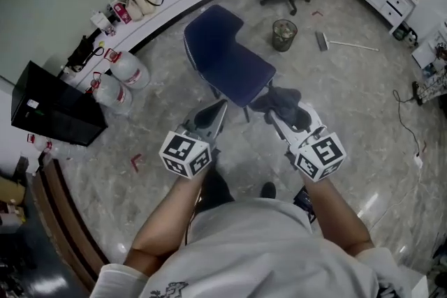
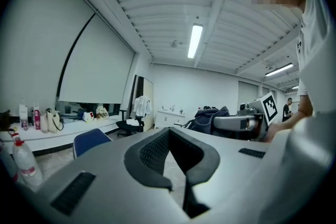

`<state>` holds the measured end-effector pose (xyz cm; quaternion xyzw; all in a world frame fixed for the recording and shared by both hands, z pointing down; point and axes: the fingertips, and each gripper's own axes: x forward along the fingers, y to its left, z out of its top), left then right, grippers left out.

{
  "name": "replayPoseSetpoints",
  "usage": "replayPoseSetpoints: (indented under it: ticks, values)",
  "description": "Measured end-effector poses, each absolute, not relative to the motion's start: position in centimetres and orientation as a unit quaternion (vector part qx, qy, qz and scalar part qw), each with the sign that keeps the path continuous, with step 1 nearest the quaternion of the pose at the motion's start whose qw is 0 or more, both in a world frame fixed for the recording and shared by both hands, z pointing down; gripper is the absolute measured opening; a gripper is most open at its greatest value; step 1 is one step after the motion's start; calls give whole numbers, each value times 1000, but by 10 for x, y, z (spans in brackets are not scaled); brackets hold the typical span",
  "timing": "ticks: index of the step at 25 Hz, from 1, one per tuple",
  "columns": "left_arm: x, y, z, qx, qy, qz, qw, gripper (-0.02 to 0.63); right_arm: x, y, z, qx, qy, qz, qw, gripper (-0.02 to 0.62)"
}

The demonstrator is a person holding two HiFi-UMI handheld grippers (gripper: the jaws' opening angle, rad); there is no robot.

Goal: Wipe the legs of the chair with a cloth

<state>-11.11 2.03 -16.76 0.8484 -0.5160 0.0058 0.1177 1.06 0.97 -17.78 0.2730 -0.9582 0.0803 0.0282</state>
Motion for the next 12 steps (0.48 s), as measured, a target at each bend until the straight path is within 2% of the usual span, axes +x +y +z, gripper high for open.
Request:
replayPoseSetpoints:
  ticks: [5, 12]
  values:
    - [-165, -56, -129, 898, -423, 3, 120, 5, -57, -45, -145, 333, -939, 72, 42, 153]
    - [-198, -137, -61, 922, -357, 19, 152, 5, -85, -102, -74, 402, -908, 90, 78, 153]
